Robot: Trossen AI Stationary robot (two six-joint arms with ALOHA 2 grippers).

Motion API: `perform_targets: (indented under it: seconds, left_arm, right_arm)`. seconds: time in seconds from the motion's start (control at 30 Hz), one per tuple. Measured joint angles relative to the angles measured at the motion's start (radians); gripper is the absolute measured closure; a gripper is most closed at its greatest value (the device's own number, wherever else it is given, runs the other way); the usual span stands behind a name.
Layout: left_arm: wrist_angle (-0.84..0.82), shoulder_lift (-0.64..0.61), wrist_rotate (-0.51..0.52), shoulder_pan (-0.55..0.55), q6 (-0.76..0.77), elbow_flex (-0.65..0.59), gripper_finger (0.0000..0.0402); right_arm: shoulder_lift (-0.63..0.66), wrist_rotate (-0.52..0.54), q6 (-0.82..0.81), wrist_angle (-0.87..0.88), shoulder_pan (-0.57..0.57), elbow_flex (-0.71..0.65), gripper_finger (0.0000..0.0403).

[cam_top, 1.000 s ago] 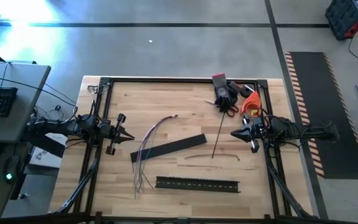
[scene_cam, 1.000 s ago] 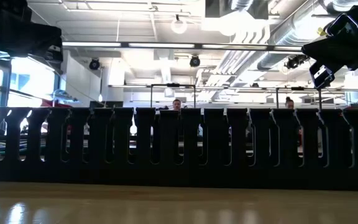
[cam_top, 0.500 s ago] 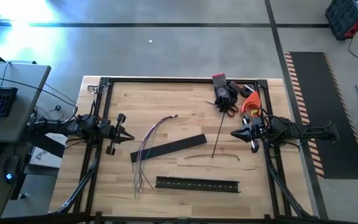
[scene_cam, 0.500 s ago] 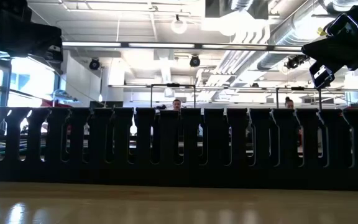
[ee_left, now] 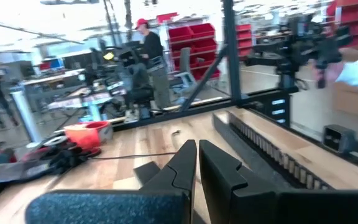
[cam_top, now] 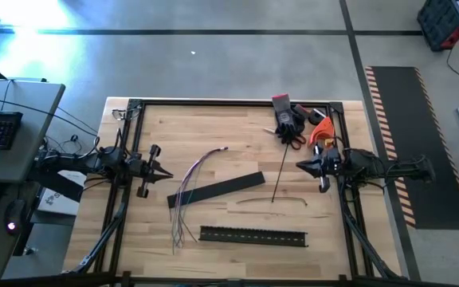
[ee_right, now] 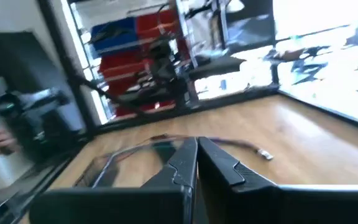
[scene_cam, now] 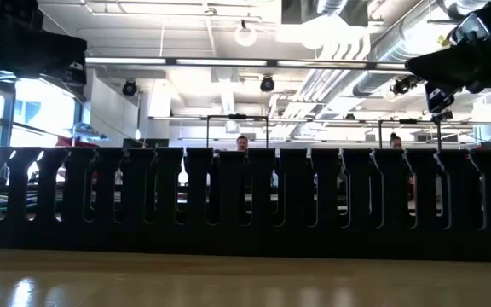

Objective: Ziptie cables
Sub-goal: Move the black cable duct to the top center of the table

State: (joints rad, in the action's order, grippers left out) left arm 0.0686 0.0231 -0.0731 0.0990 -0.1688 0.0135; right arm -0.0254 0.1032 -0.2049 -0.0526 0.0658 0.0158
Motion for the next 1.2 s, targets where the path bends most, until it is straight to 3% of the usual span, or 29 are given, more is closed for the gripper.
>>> perform_targets:
  seconds: [0.13,0.23,0.4,0.5,0.67,0.77,0.97,1.1,1.2]
  left_arm:
    - [0.014,0.000,0.061,0.000,0.027,0.000,0.0396]
    - [0.034,0.000,0.104,0.000,0.041,0.000,0.0396]
    - [0.094,0.000,0.164,0.000,0.045,0.000,0.0396]
    - [0.132,0.000,0.166,0.000,0.045,0.000,0.0396]
    - [0.164,0.000,0.220,0.000,0.049,0.000,0.0396]
    - [0.162,0.000,0.253,0.000,0.063,0.000,0.0396]
    - [0.162,0.000,0.267,0.000,0.086,0.000,0.0396]
    - [0.158,0.000,0.276,0.000,0.130,0.000,0.0396]
    - [0.135,0.000,0.269,0.000,0.168,0.000,0.0396]
  right_arm:
    - [-0.001,0.008,-0.107,-0.087,0.000,0.000,0.0402]
    - [-0.009,0.042,-0.050,-0.195,-0.003,0.000,0.0402]
    - [-0.108,-0.190,-0.103,-0.393,0.016,0.000,0.0402]
    - [-0.263,-0.185,-0.152,-0.442,0.071,0.000,0.0402]
    - [-0.654,-0.028,-0.195,-0.605,0.203,0.010,0.0402]
    - [-0.877,0.015,-0.146,-0.666,0.262,0.090,0.0402]
    - [-1.248,-0.071,-0.120,-0.584,0.326,0.369,0.0401]
    - [-1.436,-0.095,-0.162,-0.296,0.326,0.599,0.0377]
    - [-1.560,-0.098,-0.160,-0.143,0.328,0.755,0.0335]
